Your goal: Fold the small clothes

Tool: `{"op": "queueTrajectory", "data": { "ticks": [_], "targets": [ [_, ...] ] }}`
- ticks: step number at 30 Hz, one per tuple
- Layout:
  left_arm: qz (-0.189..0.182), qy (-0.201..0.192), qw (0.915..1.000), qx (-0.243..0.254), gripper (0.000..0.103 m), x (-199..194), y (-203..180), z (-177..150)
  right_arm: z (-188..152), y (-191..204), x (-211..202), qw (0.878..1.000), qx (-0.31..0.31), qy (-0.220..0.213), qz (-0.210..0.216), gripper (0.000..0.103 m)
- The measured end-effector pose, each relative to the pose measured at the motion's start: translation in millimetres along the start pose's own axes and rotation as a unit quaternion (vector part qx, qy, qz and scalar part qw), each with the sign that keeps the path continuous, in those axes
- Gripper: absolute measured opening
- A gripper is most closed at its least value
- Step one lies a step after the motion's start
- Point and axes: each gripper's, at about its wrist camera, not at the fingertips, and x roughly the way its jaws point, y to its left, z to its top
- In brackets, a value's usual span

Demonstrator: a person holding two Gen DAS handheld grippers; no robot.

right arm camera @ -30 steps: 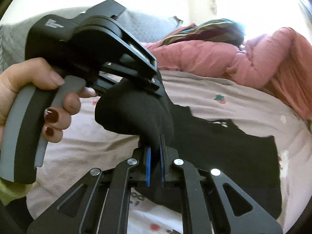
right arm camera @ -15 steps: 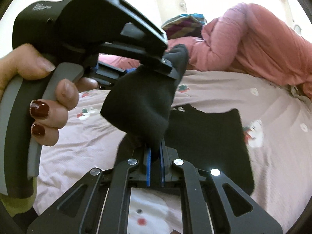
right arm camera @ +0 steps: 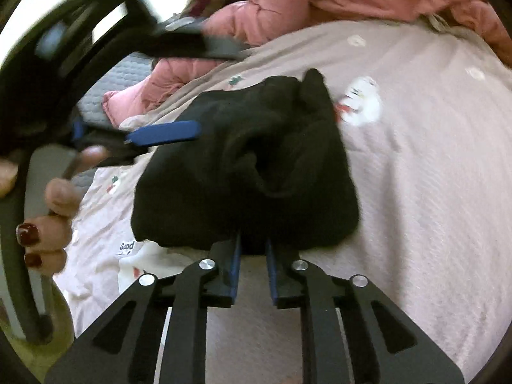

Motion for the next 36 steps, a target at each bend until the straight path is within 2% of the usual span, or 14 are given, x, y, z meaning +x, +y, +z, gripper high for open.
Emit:
{"op": "queueTrajectory", "data": {
  "ticks": [2,3,5,8,10,12,15,17,22,23,28,31,36],
  "targets": [
    [0.028,-0.032,0.9991,-0.004,0.074,-18.9,14.9,-0.5,-2.4,-1.0,-5.7,1.000,-0.006,0.001,-0.005,0.015],
    [0.036,-0.040,0.9985,-0.002,0.074,-24.0,18.6,-0.4,-3.1,-2.7,-8.9,1.000,-0.008,0.002,-0.013,0.019],
    [0.072,-0.056,0.9958,0.007,0.074,-35.9,30.0,-2.7,-3.3,-5.9,-17.2,1.000,-0.008,-0.001,-0.020,0.020],
    [0.124,-0.062,0.9899,0.027,0.074,-37.8,40.9,-9.9,3.4,-12.0,-38.5,0.999,-0.003,-0.026,-0.028,0.025],
    [0.139,-0.052,0.9883,0.036,0.074,-30.8,46.4,-17.3,11.8,-13.4,-52.2,0.998,-0.004,-0.047,-0.035,0.028],
    [0.142,-0.034,0.9883,0.043,0.074,-19.2,48.3,-23.4,25.4,-11.0,-58.5,0.998,-0.010,-0.059,-0.032,0.035],
    [0.140,-0.039,0.9886,0.042,0.074,-14.7,51.4,-30.9,54.7,-2.2,-56.4,0.997,-0.034,-0.064,-0.026,0.050],
    [0.133,-0.038,0.9897,0.035,0.074,-16.4,53.6,-30.7,77.6,7.5,-44.0,0.996,-0.054,-0.053,-0.038,0.051],
    [0.139,-0.040,0.9883,0.046,0.074,-17.8,52.5,-32.2,122.2,14.7,13.9,0.998,-0.068,0.007,-0.016,0.053],
    [0.142,-0.041,0.9878,0.050,0.074,-17.2,50.8,-32.7,126.5,12.3,24.7,0.998,-0.063,0.016,-0.023,0.053],
    [0.145,-0.041,0.9866,0.063,0.075,-19.9,49.7,-34.1,138.0,-5.0,70.4,0.994,-0.048,0.055,-0.082,0.053],
    [0.141,-0.039,0.9872,0.064,0.075,-21.3,52.4,-34.1,137.8,-19.6,85.1,0.995,-0.013,0.069,-0.069,0.053],
    [0.135,-0.037,0.9885,0.058,0.076,-20.8,56.2,-36.0,138.3,-29.7,94.1,0.996,0.005,0.062,-0.067,0.055]
  ]
}}
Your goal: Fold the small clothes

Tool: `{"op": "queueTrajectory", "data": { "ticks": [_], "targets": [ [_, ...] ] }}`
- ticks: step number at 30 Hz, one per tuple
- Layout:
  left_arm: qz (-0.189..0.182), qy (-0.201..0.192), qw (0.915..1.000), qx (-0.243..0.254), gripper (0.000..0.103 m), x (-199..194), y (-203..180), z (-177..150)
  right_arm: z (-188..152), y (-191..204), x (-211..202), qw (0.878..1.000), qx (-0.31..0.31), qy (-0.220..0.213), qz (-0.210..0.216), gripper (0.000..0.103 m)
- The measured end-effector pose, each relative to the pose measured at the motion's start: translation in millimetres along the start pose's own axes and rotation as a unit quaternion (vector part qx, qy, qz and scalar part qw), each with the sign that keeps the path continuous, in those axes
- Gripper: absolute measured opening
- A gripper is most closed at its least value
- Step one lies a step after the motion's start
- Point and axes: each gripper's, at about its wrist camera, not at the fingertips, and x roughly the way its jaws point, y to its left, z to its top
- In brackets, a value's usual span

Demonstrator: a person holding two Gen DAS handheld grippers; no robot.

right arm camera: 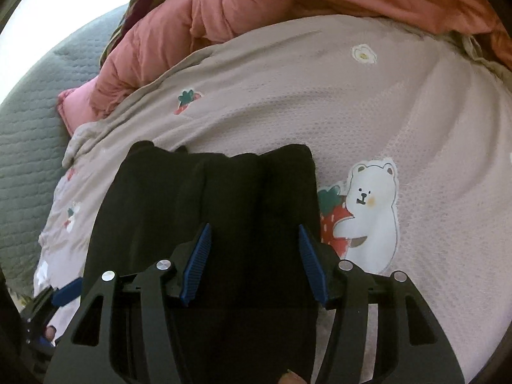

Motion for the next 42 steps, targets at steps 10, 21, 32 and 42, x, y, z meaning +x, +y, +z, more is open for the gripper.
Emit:
{"op": "queueTrajectory", "data": {
  "ticks": [10,21,32,42],
  "targets": [
    [-0.004,-0.002,1.0000,0.001,0.076,-3.0,-2.8,-2.0,-5.0,43.6,-18.9,0.990,-0.128,-0.052,-0.032,0.012],
    [-0.009,0.024,0.9990,0.037,0.077,14.3,-24.0,-21.8,-23.6,12.1,0.0,0.985,-0.127,-0.062,-0.099,0.017],
    [-0.013,0.024,0.9992,0.028,0.077,7.3,-16.3,-26.5,-30.0,24.1,-30.4,0.982,-0.125,-0.084,-0.117,0.046],
    [-0.012,-0.002,0.9996,0.024,0.082,-18.1,-12.0,-27.3,-45.4,37.9,-93.2,0.978,-0.110,-0.148,-0.094,0.090]
  ]
}}
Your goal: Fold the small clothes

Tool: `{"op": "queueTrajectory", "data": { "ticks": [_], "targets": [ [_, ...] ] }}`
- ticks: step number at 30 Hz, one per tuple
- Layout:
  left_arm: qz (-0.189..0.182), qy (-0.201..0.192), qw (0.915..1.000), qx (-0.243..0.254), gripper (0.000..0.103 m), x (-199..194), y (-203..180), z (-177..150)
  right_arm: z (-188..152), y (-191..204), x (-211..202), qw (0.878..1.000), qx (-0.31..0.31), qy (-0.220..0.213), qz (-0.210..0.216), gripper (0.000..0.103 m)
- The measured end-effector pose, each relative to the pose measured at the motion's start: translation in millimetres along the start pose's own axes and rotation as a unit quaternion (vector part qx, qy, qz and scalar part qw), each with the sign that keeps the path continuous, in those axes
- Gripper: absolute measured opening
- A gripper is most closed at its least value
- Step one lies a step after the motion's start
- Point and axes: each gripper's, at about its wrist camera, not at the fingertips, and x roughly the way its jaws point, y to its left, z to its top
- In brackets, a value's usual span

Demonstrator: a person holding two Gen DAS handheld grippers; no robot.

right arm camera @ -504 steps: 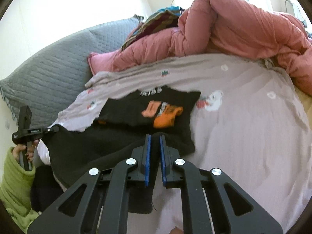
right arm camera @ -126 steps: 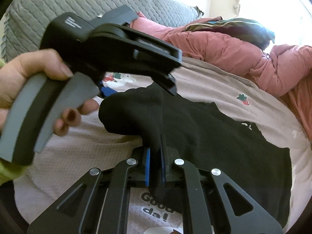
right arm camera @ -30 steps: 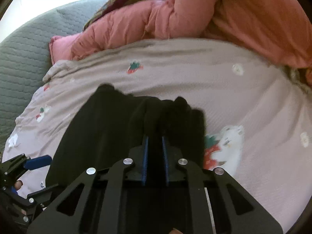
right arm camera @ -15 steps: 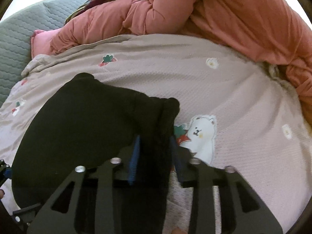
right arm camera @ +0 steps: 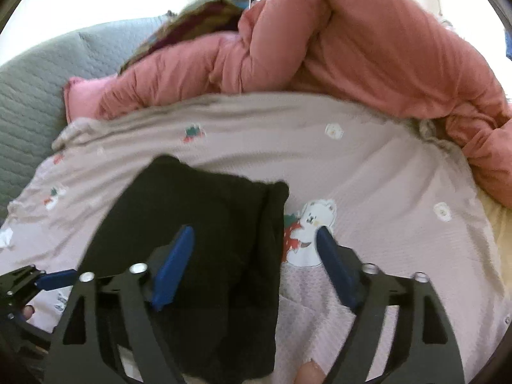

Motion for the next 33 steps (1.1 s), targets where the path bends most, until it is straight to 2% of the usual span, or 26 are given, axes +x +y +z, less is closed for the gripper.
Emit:
{"op": "queueTrajectory", "data": {
  "ticks": [8,16,24,33],
  "targets": [
    [0.007,-0.029,0.9995,0.005,0.093,-25.0,2.9,-2.9,3.8,8.6,-57.6,0.998,0.008,-0.058,0.024,0.098],
    [0.012,-0.069,0.9975,0.007,0.093,-57.8,8.3,-11.8,-14.8,24.5,-110.7,0.994,0.005,-0.111,0.018,0.098],
    [0.028,-0.097,0.9949,0.003,0.093,-88.7,18.2,-28.9,-38.6,36.0,-133.4,0.994,-0.014,-0.106,0.008,0.098],
    [0.044,-0.106,0.9934,0.002,0.093,-111.9,28.7,-55.5,-73.3,45.7,-149.4,0.996,-0.021,-0.090,-0.013,0.098]
  ]
}}
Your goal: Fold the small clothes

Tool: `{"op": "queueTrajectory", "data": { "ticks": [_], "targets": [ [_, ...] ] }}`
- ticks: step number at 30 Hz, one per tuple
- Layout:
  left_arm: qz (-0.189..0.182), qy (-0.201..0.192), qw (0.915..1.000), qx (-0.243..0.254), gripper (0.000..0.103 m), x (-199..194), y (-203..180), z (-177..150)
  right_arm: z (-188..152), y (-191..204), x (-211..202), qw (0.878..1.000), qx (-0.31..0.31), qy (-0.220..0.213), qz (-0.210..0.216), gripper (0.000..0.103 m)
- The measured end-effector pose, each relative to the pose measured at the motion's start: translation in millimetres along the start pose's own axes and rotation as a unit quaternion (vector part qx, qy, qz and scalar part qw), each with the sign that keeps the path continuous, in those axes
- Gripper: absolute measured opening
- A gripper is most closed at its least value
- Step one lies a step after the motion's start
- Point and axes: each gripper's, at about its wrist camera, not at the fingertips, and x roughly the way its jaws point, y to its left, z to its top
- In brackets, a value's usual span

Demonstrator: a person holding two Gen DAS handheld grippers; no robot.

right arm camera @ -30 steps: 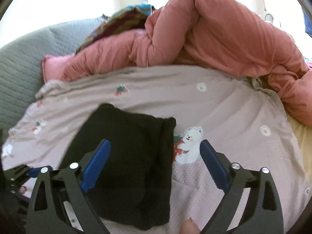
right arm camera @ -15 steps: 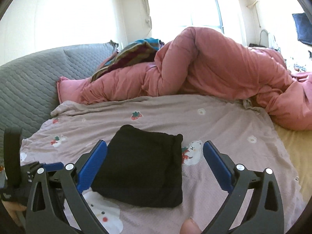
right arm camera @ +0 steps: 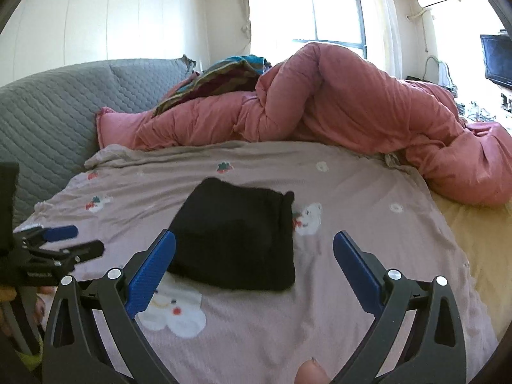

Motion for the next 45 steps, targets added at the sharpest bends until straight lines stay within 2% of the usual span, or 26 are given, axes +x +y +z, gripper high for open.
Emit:
{"op": "queueTrajectory", "data": {
  "ticks": [10,16,26,45],
  "targets": [
    [-0.002,0.019,0.9998,-0.008,0.093,-1.1,7.4,-31.5,-48.7,0.1,7.4,0.998,0.018,0.065,-0.020,0.098],
    [0.008,0.035,0.9993,-0.004,0.093,8.9,8.8,-47.9,-66.8,-4.9,15.6,0.996,0.029,0.084,-0.032,0.098],
    [0.011,0.049,0.9987,-0.011,0.093,13.5,8.0,-54.3,-69.0,-1.7,16.4,0.996,0.025,0.082,-0.025,0.098],
    [0.023,0.048,0.9984,-0.017,0.093,8.3,11.3,-54.4,-69.7,7.4,15.3,0.996,0.014,0.086,-0.019,0.098]
  ]
}}
